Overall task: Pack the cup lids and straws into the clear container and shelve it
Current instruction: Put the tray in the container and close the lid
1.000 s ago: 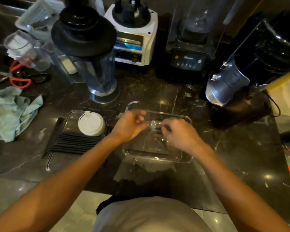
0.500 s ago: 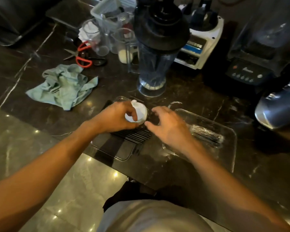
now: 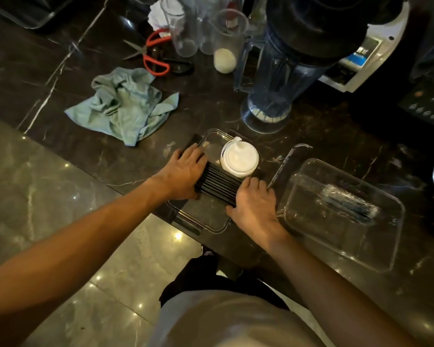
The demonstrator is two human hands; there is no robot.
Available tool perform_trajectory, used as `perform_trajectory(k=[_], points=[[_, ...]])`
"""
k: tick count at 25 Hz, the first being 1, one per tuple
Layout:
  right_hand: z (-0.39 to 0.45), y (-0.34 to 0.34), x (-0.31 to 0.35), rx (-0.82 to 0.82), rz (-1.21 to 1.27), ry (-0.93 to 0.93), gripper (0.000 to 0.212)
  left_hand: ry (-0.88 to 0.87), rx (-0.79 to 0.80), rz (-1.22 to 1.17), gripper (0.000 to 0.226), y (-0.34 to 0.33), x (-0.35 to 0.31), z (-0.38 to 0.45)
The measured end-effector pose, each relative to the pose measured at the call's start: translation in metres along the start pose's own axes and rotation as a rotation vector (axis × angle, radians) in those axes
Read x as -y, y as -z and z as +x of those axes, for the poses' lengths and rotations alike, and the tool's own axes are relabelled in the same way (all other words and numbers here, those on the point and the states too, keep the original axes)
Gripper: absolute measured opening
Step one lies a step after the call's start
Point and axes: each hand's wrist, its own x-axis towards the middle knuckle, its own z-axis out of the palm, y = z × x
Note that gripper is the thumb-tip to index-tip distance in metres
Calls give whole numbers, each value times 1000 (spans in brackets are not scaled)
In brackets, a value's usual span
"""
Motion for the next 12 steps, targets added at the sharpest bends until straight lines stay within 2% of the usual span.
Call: perform_trajectory(k=[4, 9, 12], points=[[4, -1, 3, 28, 29, 20, 74, -84, -19, 8, 88, 7, -3, 11], [9, -2, 8, -5, 60, 2, 54, -133, 22, 41, 53, 8, -6, 22], [13, -4, 12, 32, 32, 6, 43, -144, 40, 23, 36, 7, -9, 22]])
